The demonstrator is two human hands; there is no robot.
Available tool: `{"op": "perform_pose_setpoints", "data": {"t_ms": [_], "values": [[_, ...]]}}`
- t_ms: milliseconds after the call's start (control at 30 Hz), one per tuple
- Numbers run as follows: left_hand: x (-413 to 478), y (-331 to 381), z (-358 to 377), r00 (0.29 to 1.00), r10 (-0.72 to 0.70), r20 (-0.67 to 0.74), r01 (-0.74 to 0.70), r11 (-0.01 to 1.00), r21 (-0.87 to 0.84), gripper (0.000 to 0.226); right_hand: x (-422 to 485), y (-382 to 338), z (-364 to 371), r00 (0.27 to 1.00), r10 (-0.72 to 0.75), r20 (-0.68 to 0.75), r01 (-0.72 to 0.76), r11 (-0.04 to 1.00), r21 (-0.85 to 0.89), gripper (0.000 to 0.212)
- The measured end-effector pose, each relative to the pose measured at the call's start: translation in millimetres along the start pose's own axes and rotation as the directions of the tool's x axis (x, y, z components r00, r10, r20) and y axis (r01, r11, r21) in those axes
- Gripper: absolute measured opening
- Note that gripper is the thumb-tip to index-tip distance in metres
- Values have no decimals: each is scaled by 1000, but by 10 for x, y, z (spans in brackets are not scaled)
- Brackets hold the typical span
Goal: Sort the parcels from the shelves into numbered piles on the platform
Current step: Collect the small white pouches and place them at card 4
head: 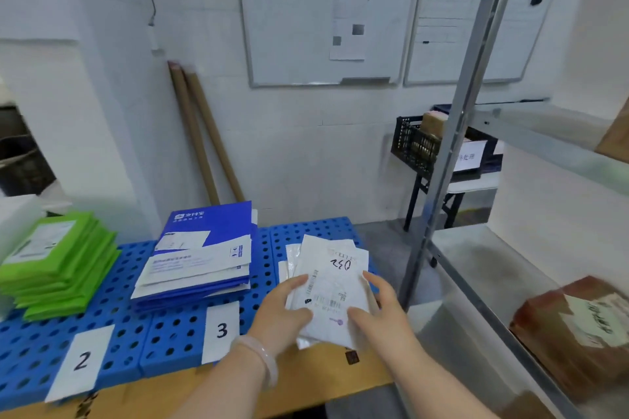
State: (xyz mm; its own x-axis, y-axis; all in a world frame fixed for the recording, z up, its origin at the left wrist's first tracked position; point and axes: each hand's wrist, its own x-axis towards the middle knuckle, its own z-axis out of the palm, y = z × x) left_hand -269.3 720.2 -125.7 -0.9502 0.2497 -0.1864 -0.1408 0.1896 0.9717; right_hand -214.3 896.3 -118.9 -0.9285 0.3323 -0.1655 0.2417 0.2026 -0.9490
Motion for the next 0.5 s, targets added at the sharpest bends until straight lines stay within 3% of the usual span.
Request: {"op": "perform_pose_setpoints", "data": {"t_ms": [133,333,500], "values": [[595,-94,105,997,-63,-50,64,998,8,56,689,96,14,999,17,37,-14,997,-82,53],[1406,-369,20,979,-154,-134,161,986,44,55,1574,223,252,965,178,191,-145,974,-173,52],[2152,-560,-82,970,-187,-156,202,975,92,53,2291,284,538,962,215,167,-174,957,-231,54]]}}
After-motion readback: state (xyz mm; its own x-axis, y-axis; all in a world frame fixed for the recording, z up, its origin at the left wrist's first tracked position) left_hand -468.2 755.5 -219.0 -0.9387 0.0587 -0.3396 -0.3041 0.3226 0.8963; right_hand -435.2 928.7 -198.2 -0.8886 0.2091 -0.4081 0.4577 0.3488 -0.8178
